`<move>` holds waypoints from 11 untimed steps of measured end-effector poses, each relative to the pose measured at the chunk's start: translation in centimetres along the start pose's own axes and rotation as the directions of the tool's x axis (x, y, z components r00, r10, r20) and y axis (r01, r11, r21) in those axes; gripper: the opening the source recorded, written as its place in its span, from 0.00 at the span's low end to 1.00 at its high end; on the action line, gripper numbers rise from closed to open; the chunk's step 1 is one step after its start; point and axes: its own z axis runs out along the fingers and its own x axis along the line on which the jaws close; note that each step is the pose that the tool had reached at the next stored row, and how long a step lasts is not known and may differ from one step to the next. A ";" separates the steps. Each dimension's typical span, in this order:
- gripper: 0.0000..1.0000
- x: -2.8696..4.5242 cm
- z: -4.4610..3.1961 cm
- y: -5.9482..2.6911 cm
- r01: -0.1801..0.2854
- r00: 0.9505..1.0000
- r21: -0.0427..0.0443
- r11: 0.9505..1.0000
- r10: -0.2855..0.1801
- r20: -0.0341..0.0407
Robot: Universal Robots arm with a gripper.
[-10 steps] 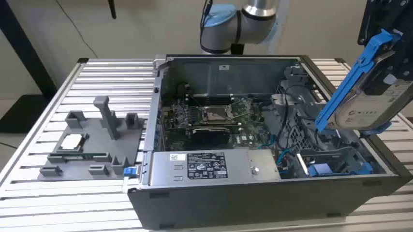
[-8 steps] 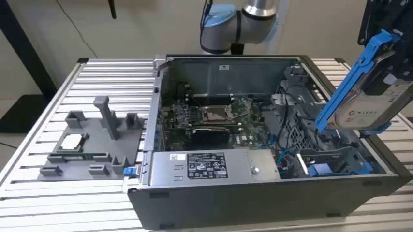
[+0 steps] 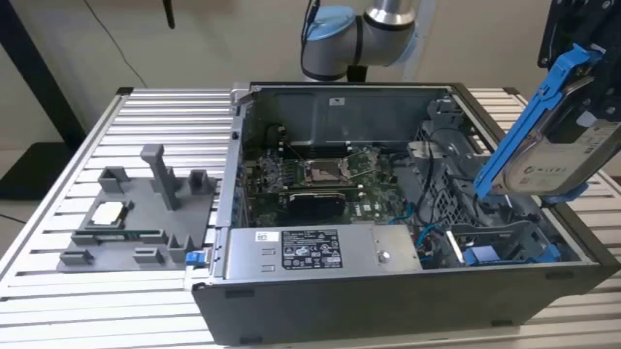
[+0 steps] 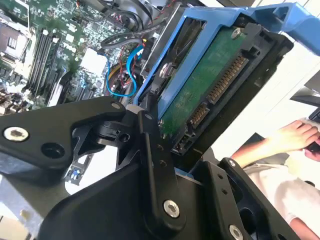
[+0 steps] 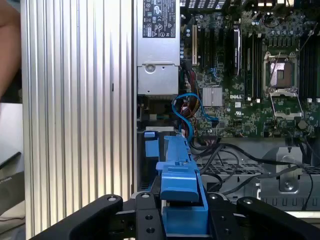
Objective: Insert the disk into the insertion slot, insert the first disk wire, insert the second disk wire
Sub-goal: 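Insert the disk into the insertion slot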
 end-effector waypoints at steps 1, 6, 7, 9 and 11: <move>0.33 0.00 0.06 -0.01 0.000 1.000 0.000 1.000 0.000 0.000; 0.33 0.10 0.52 -0.02 0.000 1.000 0.002 1.000 0.000 0.000; 0.33 0.15 0.63 -0.03 0.000 1.000 0.002 1.000 0.000 0.000; 0.33 0.25 0.88 -0.04 0.000 1.000 0.002 1.000 0.000 0.000; 0.33 0.29 1.16 -0.05 0.000 1.000 0.003 1.000 0.000 0.000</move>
